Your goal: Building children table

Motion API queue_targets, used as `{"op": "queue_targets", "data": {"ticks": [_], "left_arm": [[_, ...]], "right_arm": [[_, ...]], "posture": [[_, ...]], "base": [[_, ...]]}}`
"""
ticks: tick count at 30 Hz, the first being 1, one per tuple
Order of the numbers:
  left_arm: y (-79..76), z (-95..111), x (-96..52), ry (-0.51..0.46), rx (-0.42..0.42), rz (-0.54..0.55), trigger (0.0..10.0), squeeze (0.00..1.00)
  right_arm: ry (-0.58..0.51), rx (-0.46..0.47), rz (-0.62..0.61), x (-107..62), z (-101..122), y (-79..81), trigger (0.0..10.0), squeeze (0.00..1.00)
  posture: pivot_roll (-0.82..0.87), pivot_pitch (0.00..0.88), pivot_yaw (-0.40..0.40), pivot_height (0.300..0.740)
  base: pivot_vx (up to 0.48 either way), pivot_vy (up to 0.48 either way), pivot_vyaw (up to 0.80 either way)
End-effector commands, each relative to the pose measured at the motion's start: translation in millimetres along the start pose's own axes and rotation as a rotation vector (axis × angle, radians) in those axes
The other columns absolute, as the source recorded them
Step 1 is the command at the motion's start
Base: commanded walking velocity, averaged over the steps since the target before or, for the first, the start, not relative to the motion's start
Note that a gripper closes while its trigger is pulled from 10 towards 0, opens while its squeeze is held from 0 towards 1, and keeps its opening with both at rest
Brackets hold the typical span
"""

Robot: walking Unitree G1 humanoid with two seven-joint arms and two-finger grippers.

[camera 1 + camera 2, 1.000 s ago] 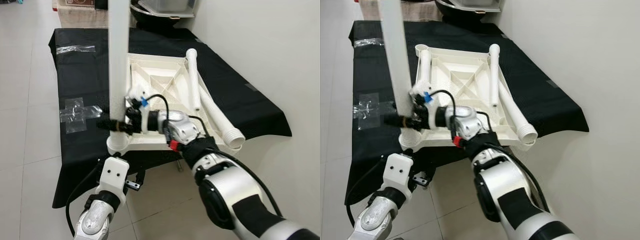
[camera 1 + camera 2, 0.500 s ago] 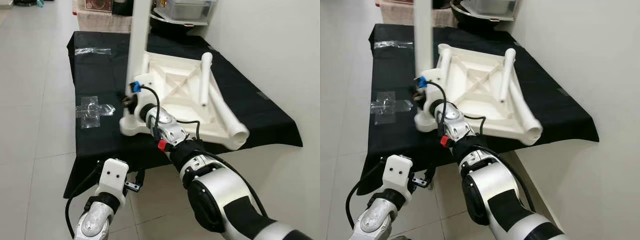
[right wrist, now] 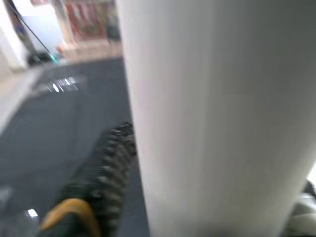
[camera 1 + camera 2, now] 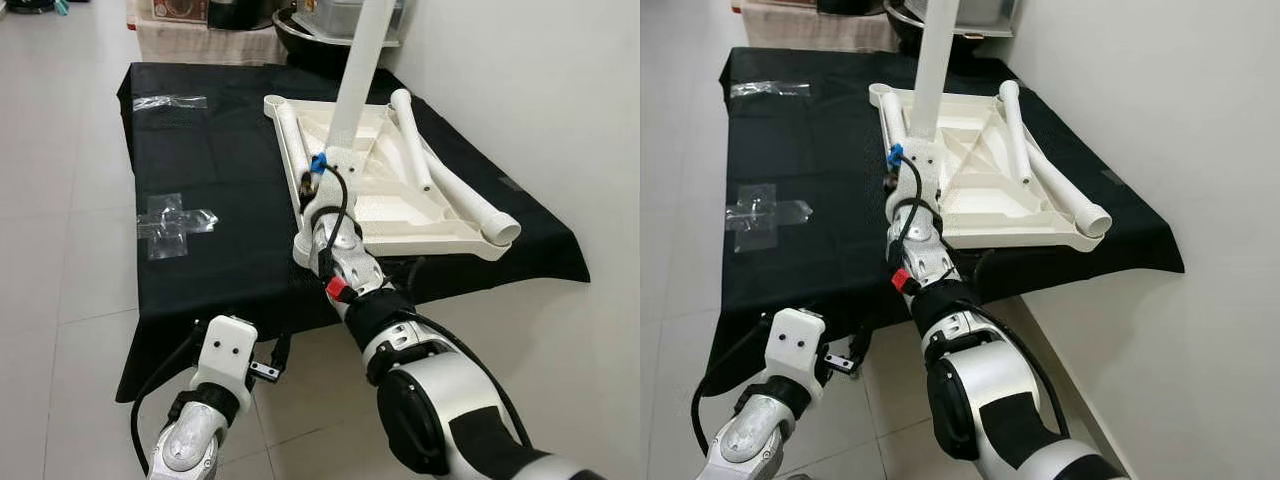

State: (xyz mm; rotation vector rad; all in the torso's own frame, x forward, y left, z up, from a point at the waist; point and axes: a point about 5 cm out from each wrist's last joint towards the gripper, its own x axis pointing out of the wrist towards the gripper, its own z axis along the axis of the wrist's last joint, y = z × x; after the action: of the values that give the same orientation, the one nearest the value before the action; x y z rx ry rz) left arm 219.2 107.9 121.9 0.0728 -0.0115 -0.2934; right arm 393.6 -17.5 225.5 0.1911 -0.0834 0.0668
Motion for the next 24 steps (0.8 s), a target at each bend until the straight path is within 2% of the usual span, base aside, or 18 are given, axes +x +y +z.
{"op": "queue_targets", "data": {"ticks": [1, 2, 3, 5, 6, 9, 10, 11, 12, 13, 14, 15, 16, 19, 20, 23, 24], "left_arm": [[-2.5, -3.3, -0.6, 0.017, -0.003, -0.012, 10.0, 0.00], [-2.5, -3.3, -0.6, 0.017, -0.003, -0.012, 10.0, 0.00], [-2.4, -3.2, -0.5, 0.017, -0.003, -0.013, 10.0, 0.00], [-2.0, -3.3, 0.0, 0.018, -0.002, -0.012, 10.0, 0.00], [-2.0, -3.3, 0.0, 0.018, -0.002, -0.012, 10.0, 0.00], [-1.4, -3.4, 0.3, 0.017, 0.000, -0.012, 10.0, 0.00], [-1.4, -3.4, 0.3, 0.017, 0.000, -0.012, 10.0, 0.00], [-1.3, -3.5, 0.4, 0.017, 0.000, -0.011, 10.0, 0.00], [-1.2, -3.5, 0.8, 0.017, 0.000, -0.011, 10.0, 0.00], [-1.2, -3.5, 0.8, 0.017, 0.000, -0.011, 10.0, 0.00], [-1.1, -3.5, 1.0, 0.017, 0.001, -0.012, 10.0, 0.00], [-1.4, -3.4, 1.5, 0.016, 0.001, -0.012, 10.0, 0.00], [-1.4, -3.4, 1.5, 0.016, 0.001, -0.012, 10.0, 0.00], [-2.1, -2.7, 2.0, 0.012, 0.001, -0.009, 10.0, 0.00], [-2.1, -2.7, 2.0, 0.012, 0.001, -0.009, 10.0, 0.00], [-2.5, -1.9, 1.5, 0.007, -0.002, -0.006, 10.0, 0.00], [-2.5, -1.9, 1.5, 0.007, -0.002, -0.006, 10.0, 0.00]], "right_arm": [[0.005, 0.019, 0.029, -4.4, -6.7, 5.7, 10.0, 1.00], [0.005, 0.019, 0.029, -4.4, -6.7, 5.7, 10.0, 1.00], [-0.016, 0.033, 0.072, -3.2, -3.4, 2.0, 10.0, 0.00], [-0.086, 0.044, 0.252, -1.7, 5.8, -2.5, 10.0, 0.00], [-0.086, 0.044, 0.252, -1.7, 5.8, -2.5, 10.0, 0.00], [-0.014, 0.112, 0.568, 0.5, 5.4, -16.1, 10.0, 0.00], [-0.014, 0.112, 0.568, 0.5, 5.4, -16.1, 10.0, 0.00], [0.012, 0.120, 0.673, -0.1, 6.1, -20.8, 10.0, 0.00], [0.056, 0.128, 0.851, -3.7, 6.9, -24.5, 10.0, 0.00], [0.056, 0.128, 0.851, -3.7, 6.9, -24.5, 10.0, 0.00], [0.069, 0.123, 0.906, -5.3, 6.9, -25.0, 10.0, 0.00], [0.086, 0.062, 1.005, -10.0, 3.3, -24.5, 10.0, 0.00], [0.086, 0.062, 1.005, -10.0, 3.3, -24.5, 10.0, 0.00], [0.168, -0.060, 1.250, -22.1, -6.0, -18.7, 10.0, 0.00], [0.168, -0.060, 1.250, -22.1, -6.0, -18.7, 10.0, 0.00], [0.191, -0.140, 1.332, -25.8, -7.5, 0.5, 10.0, 0.00], [0.191, -0.140, 1.332, -25.8, -7.5, 0.5, 10.0, 0.00]], "posture": [[0.12, 0.097, -0.174, 0.740], [0.12, 0.097, -0.174, 0.740], [0.12, 0.099, -0.174, 0.740], [0.13, 0.100, -0.172, 0.740], [0.13, 0.100, -0.172, 0.740], [0.13, 0.100, -0.173, 0.740], [0.13, 0.100, -0.173, 0.740], [0.13, 0.100, -0.173, 0.740], [0.13, 0.103, -0.173, 0.740], [0.13, 0.103, -0.173, 0.740], [0.13, 0.103, -0.173, 0.740], [0.13, 0.105, -0.176, 0.740], [0.13, 0.105, -0.176, 0.740], [0.13, 0.105, -0.182, 0.740], [0.13, 0.105, -0.182, 0.740], [0.13, 0.107, -0.185, 0.740], [0.13, 0.107, -0.185, 0.740]], "base": [[0.000, 0.000, 0.00], [0.000, 0.000, 0.00], [0.000, 0.000, 0.00], [0.000, 0.000, 0.00], [0.000, 0.000, 0.00], [0.000, 0.000, 0.00], [0.000, 0.000, 0.00], [0.000, 0.000, 0.00], [0.000, 0.000, 0.00], [0.000, 0.000, 0.00], [0.000, 0.000, 0.00], [0.000, 0.000, 0.00], [0.000, 0.000, 0.00], [0.000, 0.000, 0.00], [0.000, 0.000, 0.00], [0.000, 0.000, 0.00], [0.000, 0.000, 0.00]]}}
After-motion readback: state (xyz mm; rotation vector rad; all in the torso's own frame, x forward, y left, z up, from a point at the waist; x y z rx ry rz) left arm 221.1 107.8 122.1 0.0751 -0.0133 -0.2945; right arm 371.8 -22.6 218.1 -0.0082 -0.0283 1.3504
